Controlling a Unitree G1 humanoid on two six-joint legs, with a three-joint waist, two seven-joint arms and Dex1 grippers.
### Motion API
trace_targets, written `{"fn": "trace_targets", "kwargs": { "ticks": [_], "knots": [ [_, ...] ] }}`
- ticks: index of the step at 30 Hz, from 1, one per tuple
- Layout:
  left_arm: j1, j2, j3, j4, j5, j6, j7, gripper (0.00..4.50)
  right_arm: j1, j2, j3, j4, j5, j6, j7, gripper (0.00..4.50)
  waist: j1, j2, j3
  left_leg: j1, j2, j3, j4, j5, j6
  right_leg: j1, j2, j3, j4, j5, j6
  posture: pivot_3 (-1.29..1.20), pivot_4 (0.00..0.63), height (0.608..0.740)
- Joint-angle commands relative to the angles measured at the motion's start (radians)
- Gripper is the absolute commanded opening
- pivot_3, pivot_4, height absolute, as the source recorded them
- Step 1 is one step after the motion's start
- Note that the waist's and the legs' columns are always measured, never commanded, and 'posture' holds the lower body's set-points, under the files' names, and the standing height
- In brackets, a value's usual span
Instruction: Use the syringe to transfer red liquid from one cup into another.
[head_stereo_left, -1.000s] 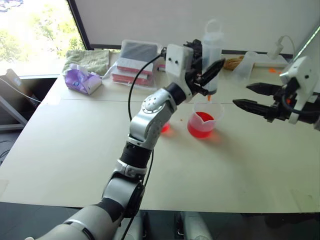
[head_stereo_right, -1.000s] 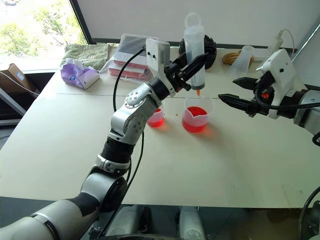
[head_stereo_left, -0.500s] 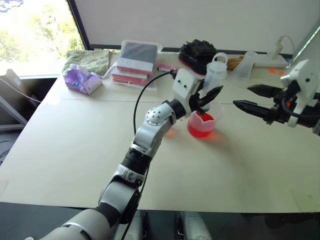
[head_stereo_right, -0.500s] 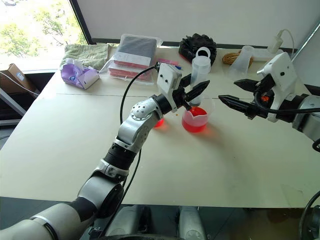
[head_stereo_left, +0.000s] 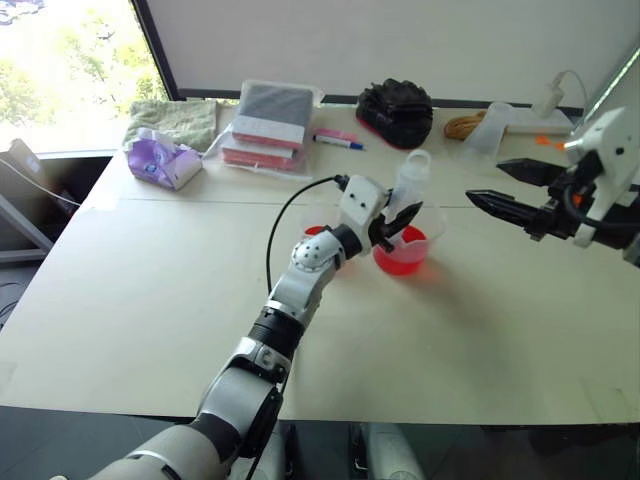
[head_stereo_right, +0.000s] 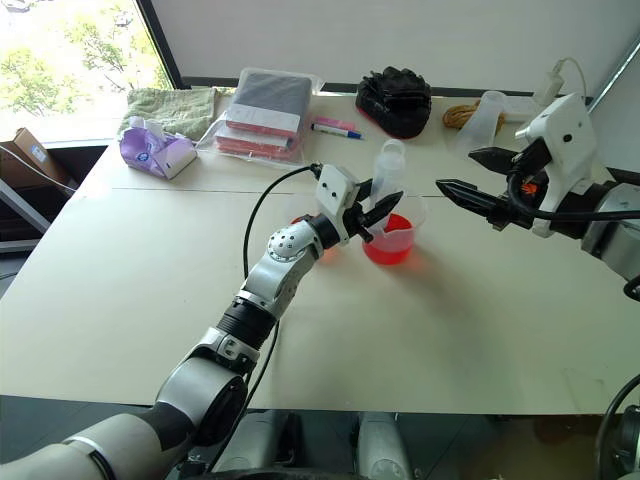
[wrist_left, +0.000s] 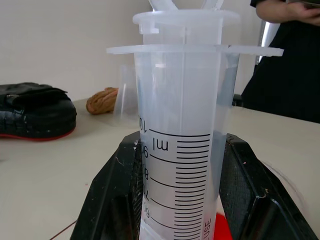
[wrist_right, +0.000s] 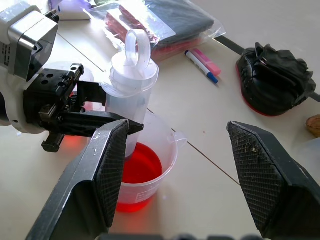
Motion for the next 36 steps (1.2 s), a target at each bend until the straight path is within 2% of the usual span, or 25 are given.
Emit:
{"fn": "trace_targets", "kwargs": {
  "ticks": [1, 6, 10, 18, 28, 31, 35, 36],
  "knots": [
    [-0.024, -0.020, 0.008, -0.012, 0.010, -0.039, 0.006, 1.53, -0.053, 0.017, -0.017, -0.031, 0.041, 0.030, -0.042, 3.28, 0.000, 0.000, 0.000, 0.000, 0.000, 0.000, 0.000, 0.000, 0.000, 0.000, 0.000, 0.000, 0.000, 0.000, 0.000, 0.00, 0.150, 0.740],
    [-0.020, -0.024, 0.006, -0.011, 0.015, -0.052, 0.007, 1.53, -0.130, 0.081, 0.006, -0.051, 0.120, 0.151, -0.159, 3.28, -0.001, 0.000, 0.000, 0.000, 0.000, 0.000, 0.000, 0.000, 0.000, 0.000, 0.000, 0.000, 0.000, 0.000, 0.000, 0.00, 0.150, 0.740],
    [-0.018, -0.025, 0.006, -0.011, 0.020, -0.054, 0.007, 1.53, -0.184, 0.191, 0.031, -0.079, 0.169, 0.236, -0.295, 3.28, -0.001, 0.000, 0.000, 0.000, 0.000, 0.000, 0.000, 0.000, 0.000, 0.000, 0.000, 0.000, 0.000, 0.000, 0.000, 0.00, 0.150, 0.740],
    [-0.020, -0.029, 0.006, -0.007, 0.025, -0.063, 0.011, 1.53, -0.253, 0.360, 0.067, -0.084, 0.116, 0.278, -0.524, 3.28, -0.001, 0.000, 0.000, -0.001, 0.000, 0.000, 0.000, 0.000, 0.000, 0.000, -0.001, -0.001, 0.000, 0.000, 0.000, 0.00, 0.150, 0.740],
    [-0.023, -0.035, 0.006, -0.003, 0.023, -0.062, 0.013, 1.53, -0.274, 0.469, 0.094, -0.082, 0.056, 0.293, -0.662, 3.28, -0.002, 0.001, 0.000, -0.001, 0.000, 0.000, 0.000, 0.000, 0.000, 0.000, 0.000, -0.001, 0.000, 0.000, 0.000, 0.00, 0.150, 0.740],
    [-0.023, -0.036, 0.006, -0.002, 0.022, -0.064, 0.013, 1.53, -0.280, 0.522, 0.108, -0.095, 0.041, 0.299, -0.705, 2.40, -0.004, 0.001, 0.000, -0.001, 0.000, 0.000, 0.000, 0.000, 0.001, 0.000, 0.000, -0.001, 0.000, 0.000, 0.000, 0.00, 0.150, 0.740],
    [-0.022, -0.037, 0.004, 0.003, 0.026, -0.073, 0.012, 1.53, -0.287, 0.618, 0.120, -0.133, 0.028, 0.308, -0.773, 0.37, -0.004, 0.001, -0.001, -0.001, 0.001, 0.000, 0.000, 0.000, 0.001, 0.000, 0.000, -0.001, 0.000, 0.000, 0.000, 0.00, 0.150, 0.740],
    [-0.022, -0.038, 0.004, 0.004, 0.026, -0.074, 0.011, 1.53, -0.288, 0.632, 0.116, -0.135, 0.023, 0.310, -0.782, 0.10, -0.003, 0.001, -0.001, -0.001, 0.001, 0.000, 0.000, 0.000, 0.001, 0.000, 0.000, -0.001, 0.000, 0.000, 0.000, 0.00, 0.150, 0.740]
  ]
}}
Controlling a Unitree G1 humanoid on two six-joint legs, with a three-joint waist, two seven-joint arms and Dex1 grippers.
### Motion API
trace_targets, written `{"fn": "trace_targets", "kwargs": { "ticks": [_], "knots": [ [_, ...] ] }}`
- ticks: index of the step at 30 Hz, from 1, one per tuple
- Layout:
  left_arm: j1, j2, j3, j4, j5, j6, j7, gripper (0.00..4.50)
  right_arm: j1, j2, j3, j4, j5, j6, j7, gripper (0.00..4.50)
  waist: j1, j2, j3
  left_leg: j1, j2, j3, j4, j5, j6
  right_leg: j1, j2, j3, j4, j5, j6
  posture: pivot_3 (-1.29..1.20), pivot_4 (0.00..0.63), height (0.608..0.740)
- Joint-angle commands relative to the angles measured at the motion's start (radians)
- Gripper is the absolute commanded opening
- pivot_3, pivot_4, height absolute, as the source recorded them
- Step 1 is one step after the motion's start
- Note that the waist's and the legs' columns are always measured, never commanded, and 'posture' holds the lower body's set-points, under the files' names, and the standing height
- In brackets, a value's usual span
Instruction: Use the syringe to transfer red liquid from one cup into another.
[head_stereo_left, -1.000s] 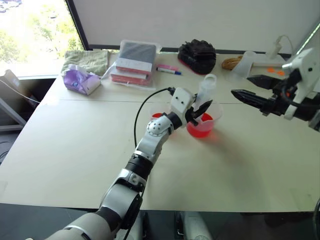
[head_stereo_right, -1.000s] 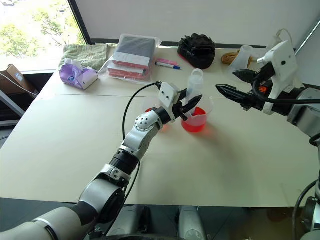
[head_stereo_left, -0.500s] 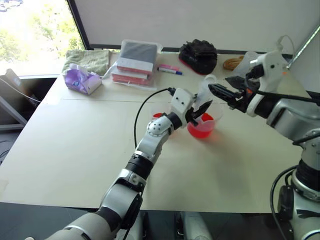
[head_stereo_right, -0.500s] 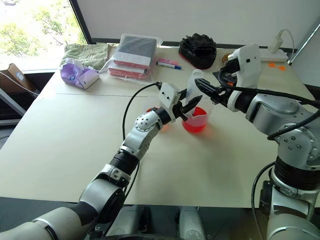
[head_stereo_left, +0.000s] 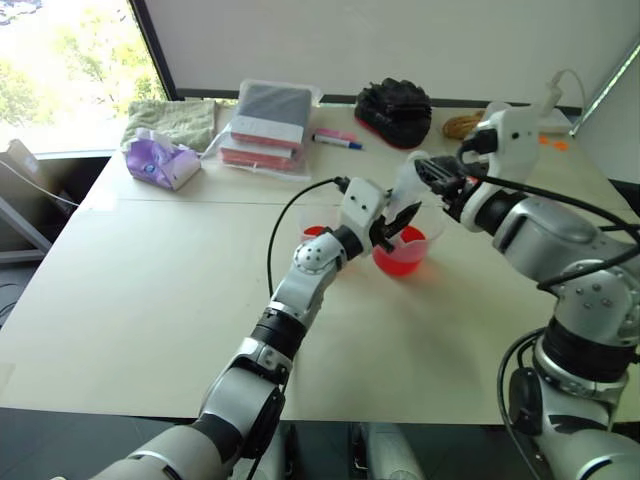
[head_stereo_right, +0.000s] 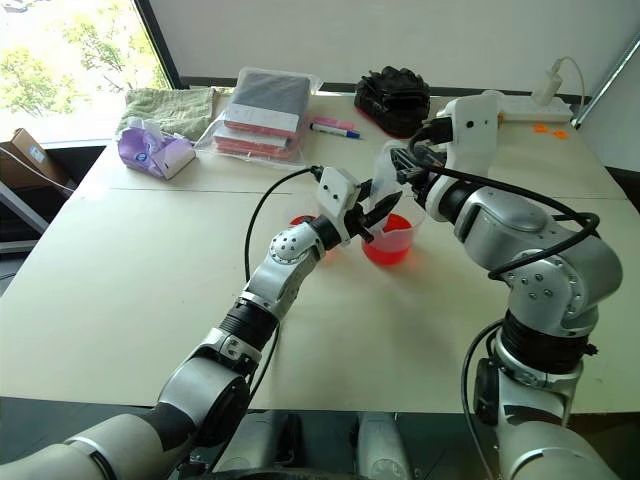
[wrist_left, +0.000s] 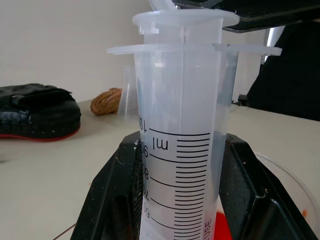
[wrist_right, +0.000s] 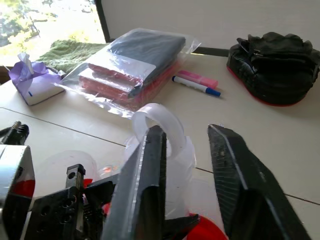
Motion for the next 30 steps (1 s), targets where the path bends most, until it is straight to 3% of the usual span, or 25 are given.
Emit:
{"fn": "trace_targets", "kwargs": {
  "ticks": [1, 13, 30],
  "knots": [
    [-0.020, -0.027, -0.002, -0.031, 0.000, -0.034, -0.006, 1.53, -0.025, 0.031, -0.013, -0.036, -0.023, -0.001, -0.043, 0.10, 0.001, 0.000, 0.000, 0.000, 0.000, 0.000, 0.000, 0.000, 0.000, 0.000, 0.000, 0.000, 0.000, 0.000, 0.000, 0.00, 0.150, 0.740],
    [-0.012, -0.033, -0.004, -0.034, -0.003, -0.029, -0.019, 1.53, -0.036, 0.094, -0.013, -0.043, -0.065, -0.048, -0.055, 0.10, -0.002, 0.000, 0.000, 0.000, 0.000, 0.000, 0.000, 0.000, 0.000, 0.000, 0.001, 0.000, 0.000, 0.000, 0.000, 0.00, 0.150, 0.740],
    [-0.009, -0.052, -0.016, -0.001, -0.004, -0.037, -0.037, 1.53, -0.141, 0.085, -0.096, -0.024, -0.056, -0.070, -0.052, 0.10, -0.004, 0.000, 0.000, 0.000, 0.000, 0.000, 0.000, 0.000, 0.000, 0.000, 0.001, 0.000, -0.001, 0.000, 0.000, 0.00, 0.150, 0.740]
  ]
}}
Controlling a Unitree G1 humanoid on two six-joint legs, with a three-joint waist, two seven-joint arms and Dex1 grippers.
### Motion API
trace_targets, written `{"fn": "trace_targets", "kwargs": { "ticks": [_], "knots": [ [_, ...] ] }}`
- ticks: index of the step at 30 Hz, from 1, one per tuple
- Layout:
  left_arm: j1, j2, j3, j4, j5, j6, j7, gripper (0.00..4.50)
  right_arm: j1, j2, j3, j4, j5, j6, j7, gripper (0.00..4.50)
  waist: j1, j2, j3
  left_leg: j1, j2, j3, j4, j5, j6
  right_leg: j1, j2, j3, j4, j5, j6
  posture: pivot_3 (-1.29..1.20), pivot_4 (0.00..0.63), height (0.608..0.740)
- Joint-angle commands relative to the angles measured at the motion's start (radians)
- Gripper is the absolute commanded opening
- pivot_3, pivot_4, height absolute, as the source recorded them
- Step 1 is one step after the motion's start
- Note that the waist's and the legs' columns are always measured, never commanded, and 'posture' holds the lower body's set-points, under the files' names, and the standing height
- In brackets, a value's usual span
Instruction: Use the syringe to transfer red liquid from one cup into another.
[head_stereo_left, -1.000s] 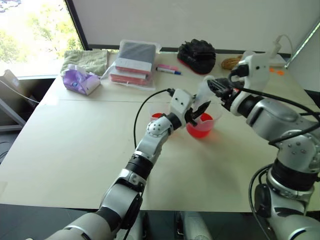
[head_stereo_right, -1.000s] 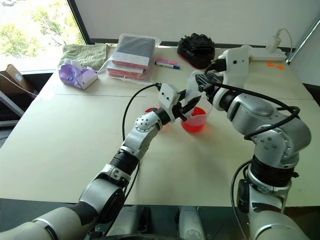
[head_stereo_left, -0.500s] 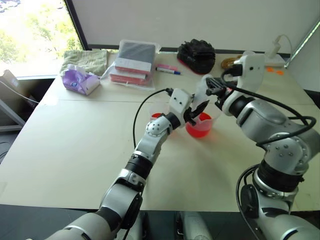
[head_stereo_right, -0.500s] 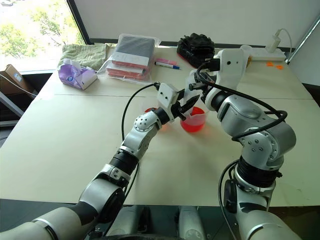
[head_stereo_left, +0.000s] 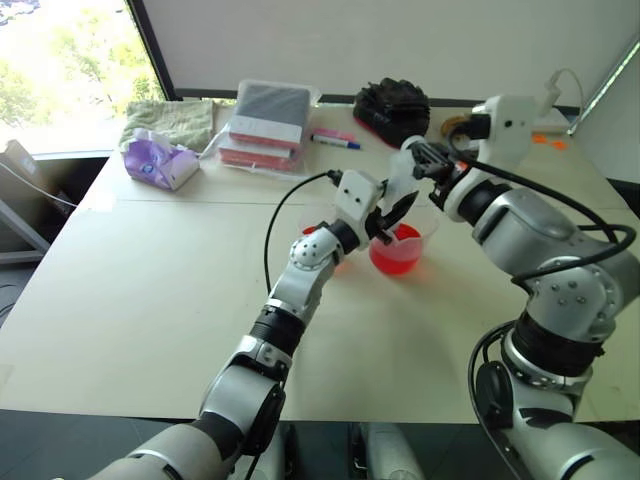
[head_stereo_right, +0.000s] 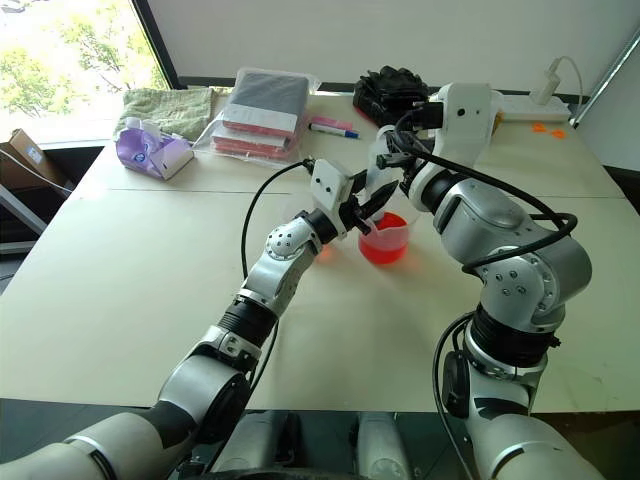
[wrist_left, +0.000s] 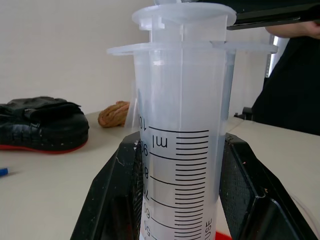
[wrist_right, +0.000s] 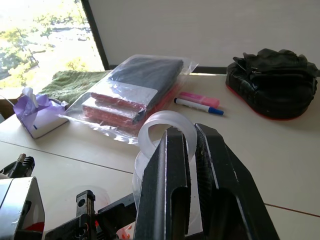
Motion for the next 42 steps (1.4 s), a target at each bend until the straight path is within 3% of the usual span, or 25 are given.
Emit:
{"fn": "trace_targets", "kwargs": {
  "ticks": [1, 33, 42],
  "knots": [
    [0.006, -0.049, -0.039, 0.003, 0.004, -0.008, -0.035, 1.53, -0.085, -0.014, -0.076, -0.032, 0.003, -0.053, -0.011, 0.10, 0.000, 0.000, 0.000, 0.000, 0.000, 0.000, 0.000, 0.000, 0.000, 0.000, 0.000, 0.000, 0.000, 0.000, 0.000, 0.00, 0.150, 0.740],
    [0.047, -0.058, -0.057, -0.005, 0.005, 0.033, -0.042, 1.53, -0.109, -0.040, -0.119, -0.005, 0.049, -0.040, -0.015, 0.10, 0.000, 0.000, 0.000, 0.000, 0.000, 0.000, 0.000, 0.000, 0.000, 0.000, 0.000, 0.000, -0.001, 0.000, 0.000, 0.00, 0.150, 0.740],
    [0.032, -0.059, -0.045, -0.001, 0.001, 0.026, -0.036, 1.53, -0.056, -0.067, -0.095, -0.028, 0.112, 0.046, 0.024, 0.10, 0.002, 0.000, 0.000, -0.001, 0.000, 0.000, -0.001, 0.000, 0.001, 0.000, 0.000, 0.000, -0.001, 0.000, 0.000, 0.00, 0.150, 0.740]
  ]
}}
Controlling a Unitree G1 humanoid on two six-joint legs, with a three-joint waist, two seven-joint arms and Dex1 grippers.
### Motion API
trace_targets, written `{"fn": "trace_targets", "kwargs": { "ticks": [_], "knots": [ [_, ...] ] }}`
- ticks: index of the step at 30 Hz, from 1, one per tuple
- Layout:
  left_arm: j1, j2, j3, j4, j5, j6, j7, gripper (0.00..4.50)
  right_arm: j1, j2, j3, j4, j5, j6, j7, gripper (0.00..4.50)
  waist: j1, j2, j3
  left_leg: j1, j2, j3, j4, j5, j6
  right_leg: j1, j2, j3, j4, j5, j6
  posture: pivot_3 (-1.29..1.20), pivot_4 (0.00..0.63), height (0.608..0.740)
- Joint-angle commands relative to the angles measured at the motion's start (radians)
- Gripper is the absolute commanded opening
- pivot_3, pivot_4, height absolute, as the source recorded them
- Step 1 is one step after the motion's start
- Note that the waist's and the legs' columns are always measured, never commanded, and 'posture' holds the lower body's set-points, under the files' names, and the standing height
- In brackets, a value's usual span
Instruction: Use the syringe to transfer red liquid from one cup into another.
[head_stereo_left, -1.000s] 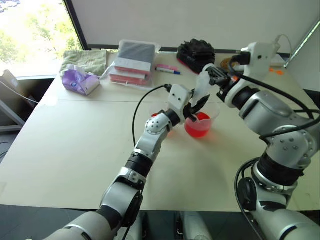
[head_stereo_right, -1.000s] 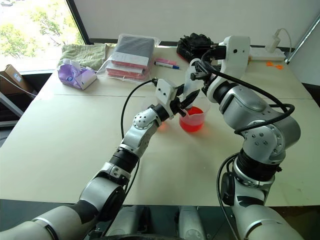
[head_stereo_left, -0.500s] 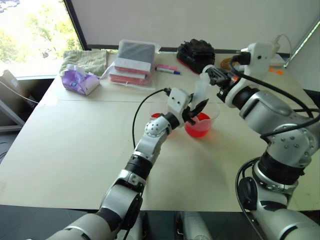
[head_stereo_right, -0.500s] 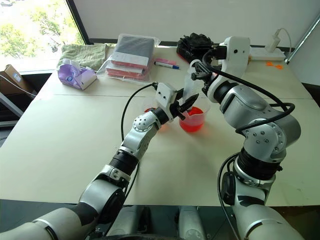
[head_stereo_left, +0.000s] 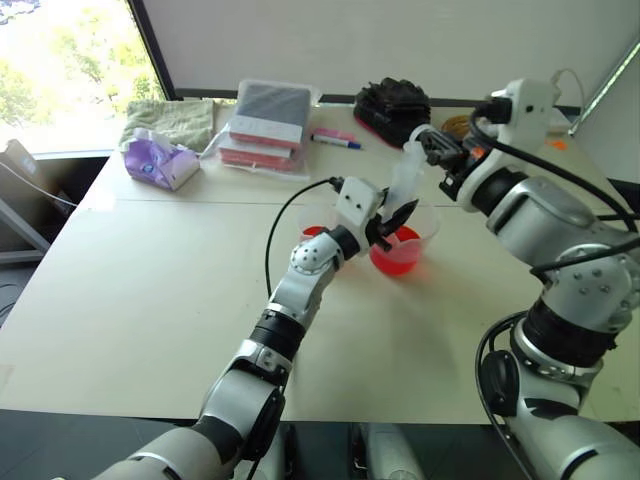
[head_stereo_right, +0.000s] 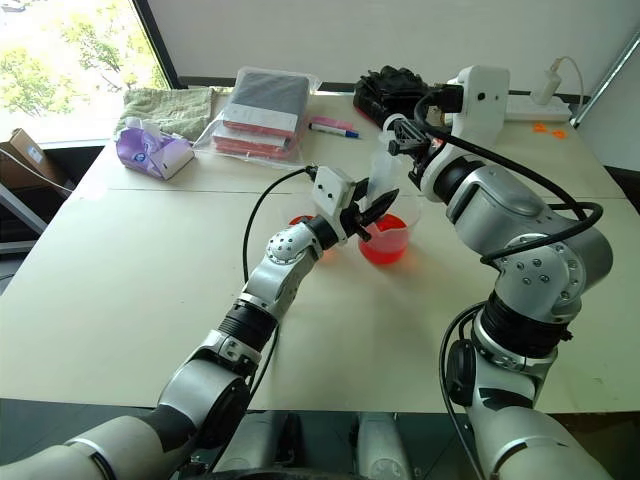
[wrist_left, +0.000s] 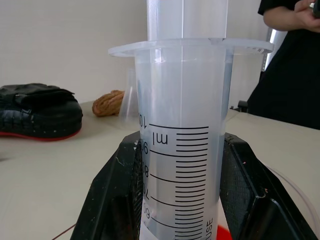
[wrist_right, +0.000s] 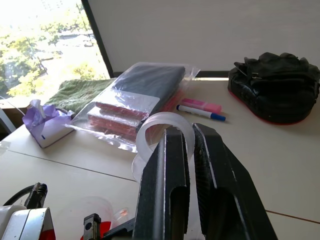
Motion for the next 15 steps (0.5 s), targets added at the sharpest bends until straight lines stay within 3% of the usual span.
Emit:
{"fn": "trace_targets", "kwargs": {
  "ticks": [1, 6, 9, 13, 15],
  "knots": [
    [0.004, -0.056, -0.033, 0.003, 0.001, -0.005, -0.020, 1.53, -0.011, -0.028, -0.031, -0.067, 0.038, 0.018, 0.020, 0.10, 0.001, 0.000, 0.000, 0.000, 0.000, 0.000, 0.000, 0.000, 0.000, 0.000, 0.000, 0.000, 0.000, 0.000, 0.000, 0.00, 0.150, 0.740],
    [0.001, -0.054, -0.032, 0.002, 0.001, -0.009, -0.020, 1.53, 0.004, -0.030, -0.033, -0.077, 0.066, 0.048, 0.037, 0.10, 0.003, 0.000, 0.000, 0.000, 0.000, 0.000, 0.000, 0.000, 0.001, 0.000, 0.000, 0.000, -0.001, 0.000, 0.000, 0.00, 0.150, 0.740],
    [0.000, -0.052, -0.030, 0.005, 0.002, -0.015, -0.019, 1.53, 0.006, -0.028, -0.037, -0.079, 0.081, 0.063, 0.044, 1.12, 0.003, 0.000, 0.000, 0.000, 0.000, 0.000, 0.000, 0.000, 0.001, 0.000, 0.000, 0.000, -0.001, 0.000, 0.000, 0.00, 0.150, 0.740],
    [0.001, -0.052, -0.030, 0.004, 0.002, -0.017, -0.018, 1.53, 0.008, -0.050, -0.028, -0.082, 0.075, 0.076, 0.052, 3.03, 0.004, 0.000, 0.000, -0.001, 0.000, 0.000, 0.000, 0.000, 0.001, 0.000, -0.001, 0.000, -0.001, 0.000, 0.000, 0.00, 0.150, 0.740],
    [0.000, -0.052, -0.029, 0.006, 0.001, -0.018, -0.017, 1.53, 0.005, -0.058, -0.028, -0.081, 0.076, 0.078, 0.057, 3.03, 0.003, 0.000, 0.000, -0.001, 0.000, 0.000, 0.000, -0.001, 0.001, 0.000, -0.001, 0.000, -0.001, 0.000, 0.000, 0.00, 0.150, 0.740]
  ]
}}
